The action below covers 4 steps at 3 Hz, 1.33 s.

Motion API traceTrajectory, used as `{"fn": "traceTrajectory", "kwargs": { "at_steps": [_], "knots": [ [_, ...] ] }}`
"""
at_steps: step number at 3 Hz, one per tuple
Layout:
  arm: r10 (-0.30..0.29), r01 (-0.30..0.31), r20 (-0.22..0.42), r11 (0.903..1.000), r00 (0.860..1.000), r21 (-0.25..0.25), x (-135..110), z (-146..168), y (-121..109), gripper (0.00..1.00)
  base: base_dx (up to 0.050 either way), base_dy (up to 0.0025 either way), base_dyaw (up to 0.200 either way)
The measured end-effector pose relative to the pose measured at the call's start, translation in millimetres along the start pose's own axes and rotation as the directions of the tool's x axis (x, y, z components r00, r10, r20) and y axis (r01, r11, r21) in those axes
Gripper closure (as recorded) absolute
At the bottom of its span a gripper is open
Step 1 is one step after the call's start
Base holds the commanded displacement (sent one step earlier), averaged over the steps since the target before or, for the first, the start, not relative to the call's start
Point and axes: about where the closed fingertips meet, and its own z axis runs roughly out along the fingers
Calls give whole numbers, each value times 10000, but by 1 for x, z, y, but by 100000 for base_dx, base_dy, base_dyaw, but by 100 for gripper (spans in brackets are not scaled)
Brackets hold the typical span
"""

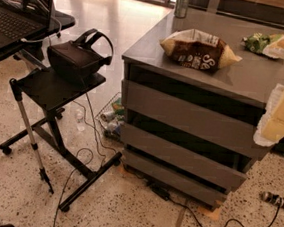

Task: Move brown chip bag near green can

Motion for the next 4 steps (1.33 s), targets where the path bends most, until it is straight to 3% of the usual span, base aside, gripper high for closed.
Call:
{"fn": "traceTrajectory", "kwargs": {
  "at_steps": [3,4],
  "knots": [
    [-1,1,1,10000,10000,4,0,0,0,0,4966,1,-9],
    [-1,1,1,10000,10000,4,0,0,0,0,6,-9,-19706]
  ]
}}
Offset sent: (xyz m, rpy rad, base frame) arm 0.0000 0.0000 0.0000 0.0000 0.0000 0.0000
